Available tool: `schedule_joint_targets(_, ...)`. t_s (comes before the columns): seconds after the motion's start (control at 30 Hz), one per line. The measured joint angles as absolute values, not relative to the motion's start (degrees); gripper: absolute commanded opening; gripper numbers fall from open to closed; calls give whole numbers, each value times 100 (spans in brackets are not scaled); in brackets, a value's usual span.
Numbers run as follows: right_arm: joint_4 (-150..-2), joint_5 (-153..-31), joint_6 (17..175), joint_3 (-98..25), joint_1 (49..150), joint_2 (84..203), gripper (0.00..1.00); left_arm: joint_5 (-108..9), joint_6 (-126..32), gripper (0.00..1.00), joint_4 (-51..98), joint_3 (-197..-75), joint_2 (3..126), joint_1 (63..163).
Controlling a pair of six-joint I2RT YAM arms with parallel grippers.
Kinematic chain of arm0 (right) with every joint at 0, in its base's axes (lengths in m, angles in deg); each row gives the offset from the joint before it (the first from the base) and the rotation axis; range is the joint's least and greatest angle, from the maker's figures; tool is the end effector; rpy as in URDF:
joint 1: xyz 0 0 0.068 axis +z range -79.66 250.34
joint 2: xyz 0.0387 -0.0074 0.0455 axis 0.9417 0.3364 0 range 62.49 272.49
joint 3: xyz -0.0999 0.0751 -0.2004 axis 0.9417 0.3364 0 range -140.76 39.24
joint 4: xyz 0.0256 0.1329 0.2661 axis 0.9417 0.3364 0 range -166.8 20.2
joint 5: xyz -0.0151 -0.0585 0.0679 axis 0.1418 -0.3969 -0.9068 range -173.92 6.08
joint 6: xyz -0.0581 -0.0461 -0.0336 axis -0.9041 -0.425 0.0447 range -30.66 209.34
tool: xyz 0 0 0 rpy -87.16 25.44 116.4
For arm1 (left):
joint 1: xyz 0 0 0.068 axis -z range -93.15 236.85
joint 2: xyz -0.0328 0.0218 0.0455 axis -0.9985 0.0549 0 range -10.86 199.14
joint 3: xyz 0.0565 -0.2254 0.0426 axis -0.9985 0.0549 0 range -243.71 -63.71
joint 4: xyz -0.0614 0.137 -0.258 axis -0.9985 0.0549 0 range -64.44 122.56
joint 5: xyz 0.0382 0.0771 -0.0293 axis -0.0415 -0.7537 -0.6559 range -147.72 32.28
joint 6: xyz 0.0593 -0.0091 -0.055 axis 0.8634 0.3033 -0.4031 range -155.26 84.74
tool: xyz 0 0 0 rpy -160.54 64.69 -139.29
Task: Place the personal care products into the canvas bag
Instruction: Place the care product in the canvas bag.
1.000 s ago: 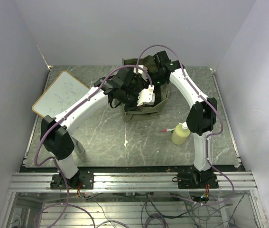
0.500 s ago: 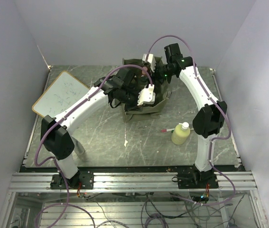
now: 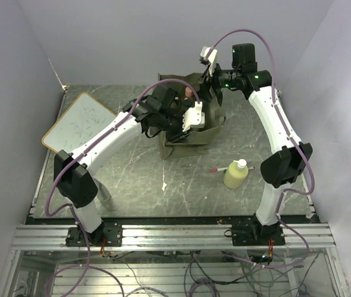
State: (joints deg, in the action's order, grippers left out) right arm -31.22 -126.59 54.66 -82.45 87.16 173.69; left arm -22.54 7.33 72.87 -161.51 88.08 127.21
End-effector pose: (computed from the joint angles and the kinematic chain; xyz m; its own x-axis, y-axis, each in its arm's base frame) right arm 0.4391 0.1828 0.3625 -0.0294 -0.4458 -0.8946 -0.9246 0.3522 -0.1451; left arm 0.2997 -0.3080 0.2925 0.1354 0.6108 -0.7801 0.9900 -0.0516 0.1315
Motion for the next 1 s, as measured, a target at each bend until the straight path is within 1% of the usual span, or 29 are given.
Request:
schedule_joint_targets(0.03,-3220,-12659,5541,-8241,8716,17284,69,-2261,659,55,7261,-16151,8808,12723)
schedule_joint_targets(0.1,-3399,-12646,5659,-8199,8712,17129,69,-2280,556,62,7215,-16151,8805,12730)
schedule_joint_targets(0.17,-3568,-12591,5770,-8094,8714,16976,69,-2317,431,66,7189,-16154,8794,12741)
schedule_joint_targets(0.27,-3801,-12460,5971,-7841,8699,16766,69,-2440,254,75,7139,-16151,8709,12756)
schedule_joint_targets(0.37,-3981,-12301,6118,-7570,8672,16593,70,-2577,154,92,7106,-16154,8536,12756)
schedule_joint_targets(0.4,-4046,-12237,6188,-7456,8664,16523,70,-2634,119,93,7101,-16154,8453,12756)
schedule_joint_targets(0.67,-4322,-11752,6435,-6984,8651,16020,73,-2938,71,96,7117,-16090,7507,12568)
schedule_joint_targets(0.87,-4505,-11409,6607,-6833,8651,15791,74,-2945,184,95,7305,-15839,6941,11702)
schedule_joint_targets(1.0,-4573,-11291,6664,-6792,8651,15778,74,-2945,484,94,7759,-15469,6569,11007)
